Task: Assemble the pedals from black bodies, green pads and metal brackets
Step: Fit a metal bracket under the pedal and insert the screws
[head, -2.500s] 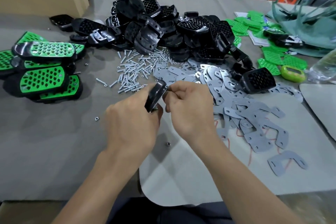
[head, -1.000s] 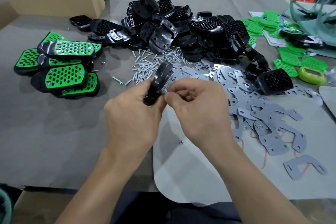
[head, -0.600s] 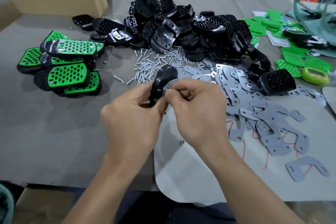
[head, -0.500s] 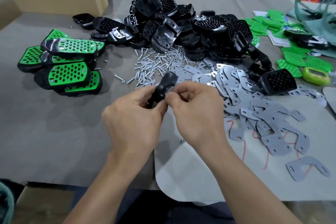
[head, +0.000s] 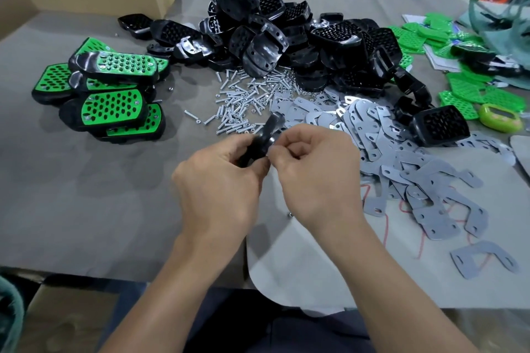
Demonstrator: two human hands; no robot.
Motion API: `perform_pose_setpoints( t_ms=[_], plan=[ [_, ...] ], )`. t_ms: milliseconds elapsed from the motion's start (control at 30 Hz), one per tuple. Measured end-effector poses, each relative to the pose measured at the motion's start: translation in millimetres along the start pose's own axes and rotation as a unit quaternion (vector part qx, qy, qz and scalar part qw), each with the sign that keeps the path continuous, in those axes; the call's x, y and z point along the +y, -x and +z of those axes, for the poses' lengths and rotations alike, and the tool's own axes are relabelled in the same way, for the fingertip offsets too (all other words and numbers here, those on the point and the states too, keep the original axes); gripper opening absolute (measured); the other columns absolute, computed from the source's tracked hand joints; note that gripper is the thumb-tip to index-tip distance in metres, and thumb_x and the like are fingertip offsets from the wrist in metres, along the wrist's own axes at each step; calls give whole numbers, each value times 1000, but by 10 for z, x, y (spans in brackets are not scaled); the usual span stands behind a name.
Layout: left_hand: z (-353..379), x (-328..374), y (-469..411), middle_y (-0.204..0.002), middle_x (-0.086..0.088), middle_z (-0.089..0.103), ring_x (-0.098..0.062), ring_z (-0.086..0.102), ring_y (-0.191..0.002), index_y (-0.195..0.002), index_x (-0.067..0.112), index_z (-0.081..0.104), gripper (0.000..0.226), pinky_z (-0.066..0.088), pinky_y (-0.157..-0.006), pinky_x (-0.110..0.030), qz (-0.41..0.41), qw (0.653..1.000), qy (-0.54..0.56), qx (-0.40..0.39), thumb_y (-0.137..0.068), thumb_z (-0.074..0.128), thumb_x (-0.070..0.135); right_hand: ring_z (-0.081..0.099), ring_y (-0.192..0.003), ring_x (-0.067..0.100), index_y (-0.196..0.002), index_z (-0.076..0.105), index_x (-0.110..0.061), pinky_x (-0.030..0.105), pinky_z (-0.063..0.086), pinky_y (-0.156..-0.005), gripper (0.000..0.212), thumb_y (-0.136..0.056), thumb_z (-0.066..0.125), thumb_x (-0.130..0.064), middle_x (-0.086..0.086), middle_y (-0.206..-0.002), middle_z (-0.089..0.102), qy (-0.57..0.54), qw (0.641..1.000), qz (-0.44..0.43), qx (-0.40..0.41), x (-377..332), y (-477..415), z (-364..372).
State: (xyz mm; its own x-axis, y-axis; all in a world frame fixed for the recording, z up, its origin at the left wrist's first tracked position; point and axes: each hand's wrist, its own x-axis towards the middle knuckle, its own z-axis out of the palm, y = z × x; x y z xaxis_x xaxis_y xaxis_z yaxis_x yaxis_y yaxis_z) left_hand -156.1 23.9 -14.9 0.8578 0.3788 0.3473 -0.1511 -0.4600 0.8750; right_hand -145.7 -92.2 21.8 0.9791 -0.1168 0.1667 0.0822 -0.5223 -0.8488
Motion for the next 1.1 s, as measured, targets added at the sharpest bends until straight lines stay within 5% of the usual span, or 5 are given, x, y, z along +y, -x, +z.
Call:
perform_pose_setpoints(
  t_ms=[133, 367, 500, 900, 1100],
  plan=[
    [-26, -31, -17, -77, 44, 65, 13, 70, -77, -91, 63, 66, 38, 63, -79, -34, 3, 1000, 19, -10, -68, 85, 39, 66, -70, 14, -77, 71, -26, 33, 55, -74, 7, -83, 70, -25, -12, -67, 70, 76, 996, -44, 33, -30, 67, 75],
    [-56, -59, -5, -74, 50, 60, 19, 66, -77, -90, 67, 64, 43, 60, -74, -22, 14, 1000, 14, -10, -66, 83, 36, 45, -54, 15, -57, 47, -17, 35, 34, -56, 37, -91, 56, -25, -9, -51, 51, 69, 997, -27, 15, 18, 52, 173],
    [-64, -77, 5, -71, 54, 55, 25, 62, -75, -99, 61, 58, 52, 49, -70, -2, 25, 1000, 8, 3, -65, 83, 30, 50, -50, 14, -66, 66, -12, 31, 42, -52, 21, -85, 61, -19, 1, -54, 59, -27, 999, -5, 16, 81, -2, 72],
    [-86, -106, -29, -72, 50, 60, 19, 66, -76, -96, 58, 61, 45, 57, -74, -19, 16, 1000, 0, 0, -66, 81, 31, 47, -42, 4, -74, 78, -28, 12, 34, -46, 27, -72, 57, -10, -3, -53, 66, -94, 991, 5, -99, 57, -2, -25],
    [-89, -61, -6, -68, 55, 53, 25, 62, -75, -99, 61, 56, 51, 49, -70, -2, 36, 999, -17, 1, -67, 82, 31, 63, -52, 16, -73, 76, -23, 34, 52, -53, 11, -72, 67, -18, -3, -57, 69, -116, 992, 17, -54, 68, -2, -11]
  ],
)
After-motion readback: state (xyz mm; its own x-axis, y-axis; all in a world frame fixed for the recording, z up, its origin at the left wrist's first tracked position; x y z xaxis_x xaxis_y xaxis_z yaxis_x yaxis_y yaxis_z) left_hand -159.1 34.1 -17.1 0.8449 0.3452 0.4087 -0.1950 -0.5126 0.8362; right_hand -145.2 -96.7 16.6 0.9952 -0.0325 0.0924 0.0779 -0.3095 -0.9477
